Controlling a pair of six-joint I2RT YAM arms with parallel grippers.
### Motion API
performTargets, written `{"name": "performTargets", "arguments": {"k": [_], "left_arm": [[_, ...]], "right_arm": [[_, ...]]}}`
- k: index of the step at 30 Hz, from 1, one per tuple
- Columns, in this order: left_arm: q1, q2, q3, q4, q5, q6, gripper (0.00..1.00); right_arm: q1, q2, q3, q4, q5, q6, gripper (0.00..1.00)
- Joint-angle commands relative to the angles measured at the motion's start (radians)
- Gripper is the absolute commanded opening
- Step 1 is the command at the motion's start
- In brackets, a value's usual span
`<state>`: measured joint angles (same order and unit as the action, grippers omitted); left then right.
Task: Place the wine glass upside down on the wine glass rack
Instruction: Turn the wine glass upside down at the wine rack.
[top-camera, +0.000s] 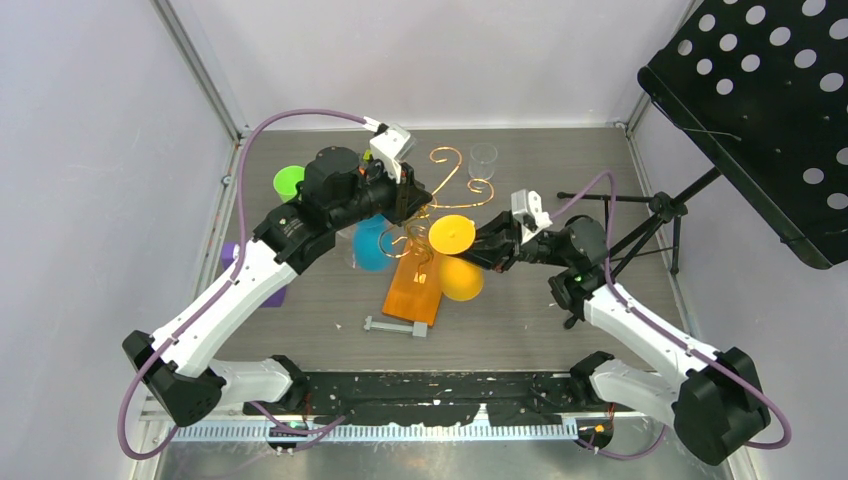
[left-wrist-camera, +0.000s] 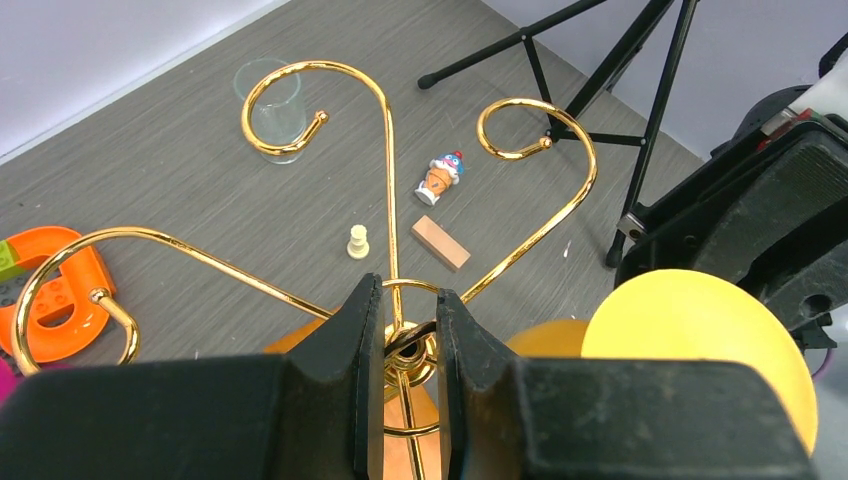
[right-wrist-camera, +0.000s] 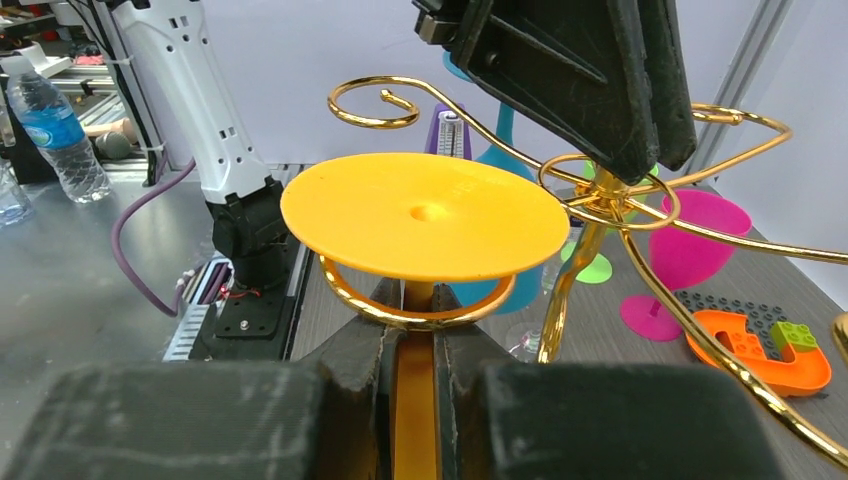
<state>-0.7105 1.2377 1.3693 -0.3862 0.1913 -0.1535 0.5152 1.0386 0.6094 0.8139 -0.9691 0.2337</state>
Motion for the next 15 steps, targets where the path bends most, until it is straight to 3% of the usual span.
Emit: {"name": "performTargets", "arguments": {"k": [1,10,15], "left_arm": [[0.015,0.026,-0.018,-0.022,-0.027,-0.008,0.10],[0.019,0.016,-0.023,-0.020,-0.025,-0.006,0.10],[0.019,0.012,-0.032,-0.010,-0.022,-0.009,0.10]], "right_arm": [[0.014,-0.070,-0.020,0.103,0.000,0.013,0.06],[0.014,-0.173,-0.086,0.040,0.293,-0.031,0.06],[0.014,-0.179,-0.050,-0.094,0.402,-0.070,0.07]]}}
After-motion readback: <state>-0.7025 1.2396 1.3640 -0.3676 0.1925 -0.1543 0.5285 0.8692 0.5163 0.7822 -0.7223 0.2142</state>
